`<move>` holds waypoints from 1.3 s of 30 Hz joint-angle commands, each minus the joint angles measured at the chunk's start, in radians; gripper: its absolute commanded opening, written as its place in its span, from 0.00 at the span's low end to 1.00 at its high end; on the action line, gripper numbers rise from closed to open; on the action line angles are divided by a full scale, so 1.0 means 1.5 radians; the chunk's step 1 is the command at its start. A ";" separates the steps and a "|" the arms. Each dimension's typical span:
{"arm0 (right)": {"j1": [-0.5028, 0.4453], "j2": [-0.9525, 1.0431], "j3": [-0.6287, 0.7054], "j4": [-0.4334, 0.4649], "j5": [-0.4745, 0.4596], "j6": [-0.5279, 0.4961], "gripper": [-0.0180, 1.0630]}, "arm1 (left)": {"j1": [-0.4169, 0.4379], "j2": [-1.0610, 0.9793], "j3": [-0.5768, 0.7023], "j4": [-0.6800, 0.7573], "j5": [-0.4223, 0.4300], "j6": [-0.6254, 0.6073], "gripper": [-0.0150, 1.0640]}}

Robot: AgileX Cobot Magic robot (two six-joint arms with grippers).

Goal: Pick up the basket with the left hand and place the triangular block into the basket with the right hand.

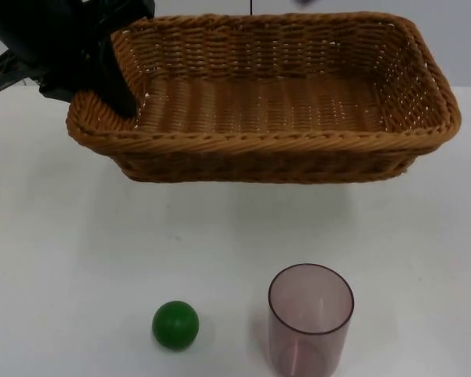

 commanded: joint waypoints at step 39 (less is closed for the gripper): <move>0.004 0.019 0.152 -0.036 -0.125 0.081 0.98 | -0.002 -0.010 -0.004 -0.022 -0.016 0.001 0.01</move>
